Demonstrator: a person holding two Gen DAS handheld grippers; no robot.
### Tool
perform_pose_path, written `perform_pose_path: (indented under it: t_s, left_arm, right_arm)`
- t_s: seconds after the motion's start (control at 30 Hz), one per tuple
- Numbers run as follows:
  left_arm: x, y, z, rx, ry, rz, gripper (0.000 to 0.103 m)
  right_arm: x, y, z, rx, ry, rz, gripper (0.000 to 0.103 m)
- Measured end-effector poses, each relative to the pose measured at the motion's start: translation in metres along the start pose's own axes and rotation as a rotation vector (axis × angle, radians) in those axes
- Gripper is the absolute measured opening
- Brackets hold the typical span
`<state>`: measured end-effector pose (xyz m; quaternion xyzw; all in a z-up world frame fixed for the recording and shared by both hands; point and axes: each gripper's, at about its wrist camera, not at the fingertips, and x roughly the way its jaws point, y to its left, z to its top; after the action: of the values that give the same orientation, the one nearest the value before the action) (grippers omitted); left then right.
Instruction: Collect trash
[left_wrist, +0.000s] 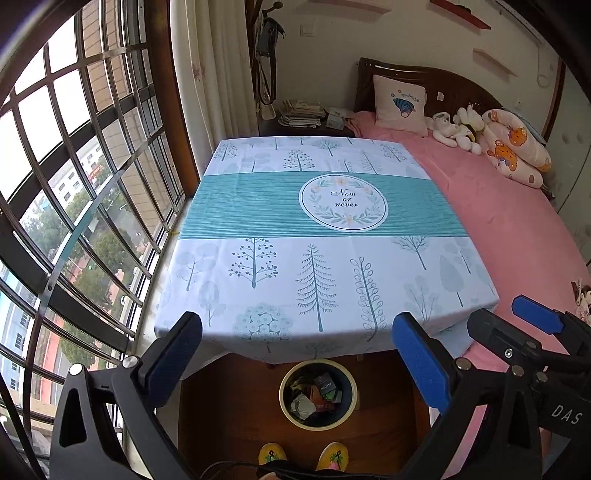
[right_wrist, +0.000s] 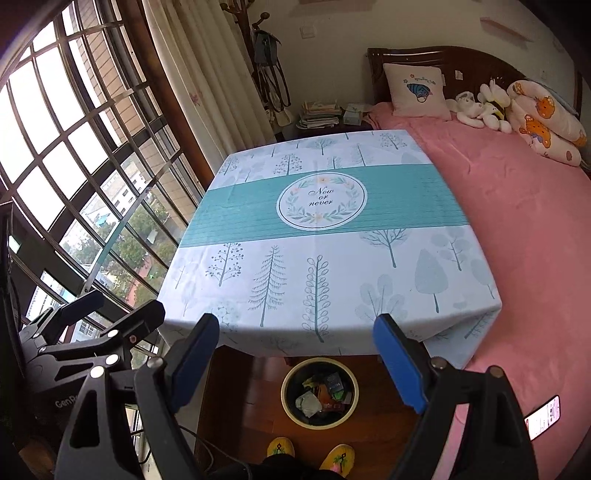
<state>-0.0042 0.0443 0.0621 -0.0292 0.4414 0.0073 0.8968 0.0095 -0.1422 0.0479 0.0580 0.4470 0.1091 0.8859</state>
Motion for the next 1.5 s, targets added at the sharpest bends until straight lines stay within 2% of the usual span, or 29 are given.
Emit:
perform_pose_path:
  t_s: [0.9, 1.5]
  left_arm:
    - [-0.005, 0.0, -0.007, -0.026, 0.001, 0.049, 0.102]
    - [-0.003, -0.004, -0.012, -0.02, 0.024, 0.036, 0.102]
  right_arm:
    - [0.001, -0.001, -0.002, -0.026, 0.003, 0.009, 0.086]
    - [0.002, -0.006, -0.008, -0.01, 0.022, 0.015, 0.086]
